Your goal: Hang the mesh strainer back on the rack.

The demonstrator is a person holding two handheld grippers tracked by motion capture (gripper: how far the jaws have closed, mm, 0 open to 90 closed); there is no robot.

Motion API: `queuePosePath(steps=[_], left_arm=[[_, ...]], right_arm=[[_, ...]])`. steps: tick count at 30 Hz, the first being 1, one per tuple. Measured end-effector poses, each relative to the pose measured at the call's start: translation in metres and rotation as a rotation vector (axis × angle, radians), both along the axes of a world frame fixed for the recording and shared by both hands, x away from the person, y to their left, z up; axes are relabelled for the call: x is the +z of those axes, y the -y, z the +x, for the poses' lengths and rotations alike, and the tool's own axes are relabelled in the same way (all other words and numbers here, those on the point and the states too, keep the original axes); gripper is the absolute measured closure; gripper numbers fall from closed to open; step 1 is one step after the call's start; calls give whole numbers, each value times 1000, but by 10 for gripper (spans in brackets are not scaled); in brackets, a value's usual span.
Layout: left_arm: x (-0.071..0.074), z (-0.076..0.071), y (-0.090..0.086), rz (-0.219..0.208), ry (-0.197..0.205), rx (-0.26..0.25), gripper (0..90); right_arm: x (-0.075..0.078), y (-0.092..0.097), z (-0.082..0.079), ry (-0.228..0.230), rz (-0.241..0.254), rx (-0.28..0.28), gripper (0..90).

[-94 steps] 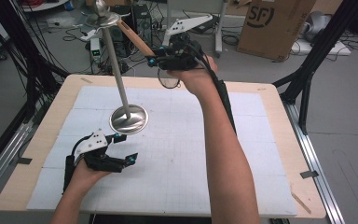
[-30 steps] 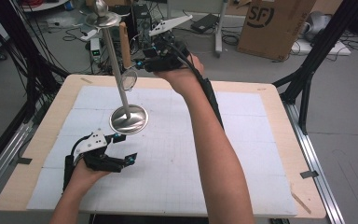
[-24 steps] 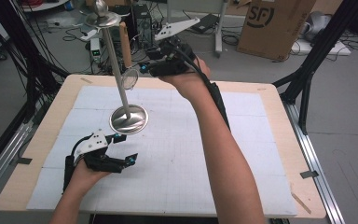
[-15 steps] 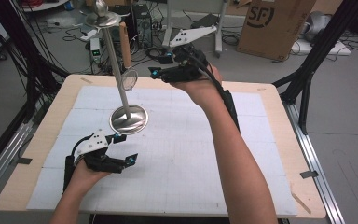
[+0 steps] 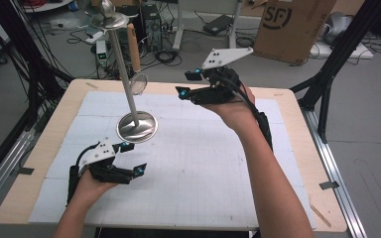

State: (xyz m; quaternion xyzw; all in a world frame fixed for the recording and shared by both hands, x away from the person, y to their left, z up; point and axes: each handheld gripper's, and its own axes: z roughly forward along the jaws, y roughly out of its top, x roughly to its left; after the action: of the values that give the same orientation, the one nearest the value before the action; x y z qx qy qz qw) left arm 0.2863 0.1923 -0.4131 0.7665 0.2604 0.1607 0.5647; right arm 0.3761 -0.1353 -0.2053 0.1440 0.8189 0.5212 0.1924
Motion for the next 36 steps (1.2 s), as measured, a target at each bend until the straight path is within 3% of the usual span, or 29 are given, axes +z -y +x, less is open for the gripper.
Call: queuePosePath(steps=[1, 4, 12, 13, 15, 25, 36], left_arm=[[0, 0, 0, 0, 2, 1, 170], [-1, 0, 1, 1, -1, -2, 170], [-1, 0, 1, 3, 0, 3, 170], [-1, 0, 1, 1, 0, 4, 170], [-2, 0, 1, 3, -3, 5, 170], [-4, 1, 1, 8, -6, 7, 170], [-4, 1, 0, -1, -4, 12, 170]], right_arm=[[-2, 3, -3, -21, 2, -2, 448], [-7, 10, -6, -3, 5, 8, 440], [-24, 37, -21, -25, 33, -12, 409], [-27, 39, -21, -12, 37, -12, 406], [-33, 46, -25, -38, 44, -23, 403], [-53, 69, -31, -45, 83, -46, 377], [-91, 93, -45, -88, 139, -84, 340]])
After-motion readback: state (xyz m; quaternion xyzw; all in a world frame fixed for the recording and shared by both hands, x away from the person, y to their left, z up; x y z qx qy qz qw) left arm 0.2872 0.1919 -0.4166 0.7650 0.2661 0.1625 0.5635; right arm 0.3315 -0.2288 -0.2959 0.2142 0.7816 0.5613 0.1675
